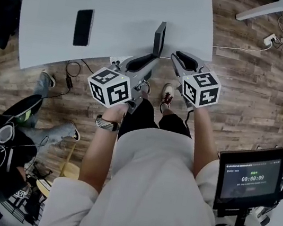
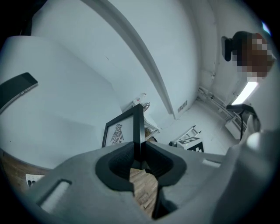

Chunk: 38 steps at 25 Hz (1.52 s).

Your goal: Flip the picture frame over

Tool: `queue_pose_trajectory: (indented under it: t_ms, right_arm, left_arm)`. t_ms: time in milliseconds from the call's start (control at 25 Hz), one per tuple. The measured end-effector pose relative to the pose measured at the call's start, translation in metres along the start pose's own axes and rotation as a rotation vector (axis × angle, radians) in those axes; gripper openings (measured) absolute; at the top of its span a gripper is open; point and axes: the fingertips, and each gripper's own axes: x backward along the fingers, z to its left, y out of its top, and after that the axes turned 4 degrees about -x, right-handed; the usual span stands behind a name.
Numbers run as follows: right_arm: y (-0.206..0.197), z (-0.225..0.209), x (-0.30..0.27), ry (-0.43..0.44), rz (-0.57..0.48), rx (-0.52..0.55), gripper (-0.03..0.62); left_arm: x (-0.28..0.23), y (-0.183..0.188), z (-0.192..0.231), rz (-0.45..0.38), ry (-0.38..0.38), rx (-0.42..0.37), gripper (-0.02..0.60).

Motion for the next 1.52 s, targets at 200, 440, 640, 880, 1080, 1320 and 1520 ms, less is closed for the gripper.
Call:
queue_pose_trajectory:
  t_ms: [200, 440, 640, 880, 1080, 1320, 1520]
  right_arm:
    - [-0.021, 0.017, -0.012, 0.095, 0.033, -0.070, 0.083]
    - [-0.027, 0.022, -0.016, 0.226, -0.026, -0.449, 0.083]
    - [-0.026, 0.023, -0.016, 0.319, -0.092, -0.721, 0.072]
    - [-0.032, 0.019, -0.016, 0.404, -0.151, -0.978, 0.077]
    - [-0.032, 0.020, -0.018, 0.473, -0.202, -1.116, 0.078]
    - [-0.035, 0.023, -0.020, 0.624, -0.280, -1.247, 0.107]
    - [-0.034, 0.025, -0.022, 0.722, -0.361, -1.343, 0.124]
  left_arm:
    - [-0.001, 0.001, -0.005, 0.011, 0.007, 0.015, 0.084]
    - [0.003, 0.001, -0.008, 0.010, 0.005, 0.022, 0.084]
    - [0.004, -0.001, -0.012, 0.019, 0.002, 0.008, 0.084]
    - [0.003, 0.000, -0.016, 0.017, -0.004, 0.003, 0.084]
    - [0.005, 0.001, -0.016, 0.012, -0.006, 0.015, 0.084]
    - [0.007, 0.002, -0.016, -0.005, -0.015, 0.042, 0.084]
    - [0.008, 0.004, -0.017, -0.009, -0.016, 0.049, 0.084]
